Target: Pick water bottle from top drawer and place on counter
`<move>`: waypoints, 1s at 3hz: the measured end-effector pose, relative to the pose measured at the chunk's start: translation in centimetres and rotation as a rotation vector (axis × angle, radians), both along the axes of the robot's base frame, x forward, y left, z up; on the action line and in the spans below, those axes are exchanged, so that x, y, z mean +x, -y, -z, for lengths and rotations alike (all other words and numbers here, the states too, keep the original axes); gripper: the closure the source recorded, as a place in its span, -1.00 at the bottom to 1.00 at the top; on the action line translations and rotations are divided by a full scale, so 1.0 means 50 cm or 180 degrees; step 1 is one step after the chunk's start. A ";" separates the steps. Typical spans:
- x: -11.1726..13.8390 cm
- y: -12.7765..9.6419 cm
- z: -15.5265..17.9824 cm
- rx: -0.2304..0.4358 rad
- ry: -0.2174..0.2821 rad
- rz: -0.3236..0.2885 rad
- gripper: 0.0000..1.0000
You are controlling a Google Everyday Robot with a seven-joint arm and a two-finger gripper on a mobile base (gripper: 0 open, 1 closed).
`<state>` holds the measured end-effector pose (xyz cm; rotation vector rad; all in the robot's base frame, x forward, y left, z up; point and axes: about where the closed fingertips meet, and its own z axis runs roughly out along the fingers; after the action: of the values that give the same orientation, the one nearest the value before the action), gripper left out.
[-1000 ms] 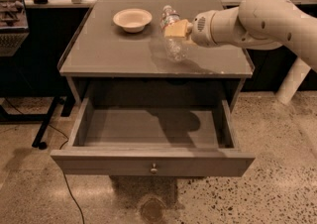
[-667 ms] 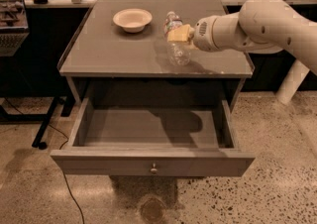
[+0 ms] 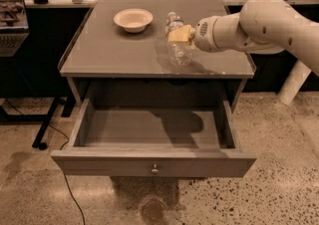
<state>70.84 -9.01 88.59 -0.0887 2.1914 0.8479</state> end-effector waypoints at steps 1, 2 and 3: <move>0.000 0.000 0.000 0.0000 0.0000 0.0000 -0.26; 0.000 0.000 0.000 0.0000 0.0000 0.0000 -0.73; 0.000 0.000 0.000 0.0000 0.0000 -0.0001 -1.00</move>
Offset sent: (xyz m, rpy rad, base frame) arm 0.0000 0.0000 0.0000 0.0000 0.0000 0.0000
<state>70.84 -8.99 88.59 -0.0890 2.1915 0.8481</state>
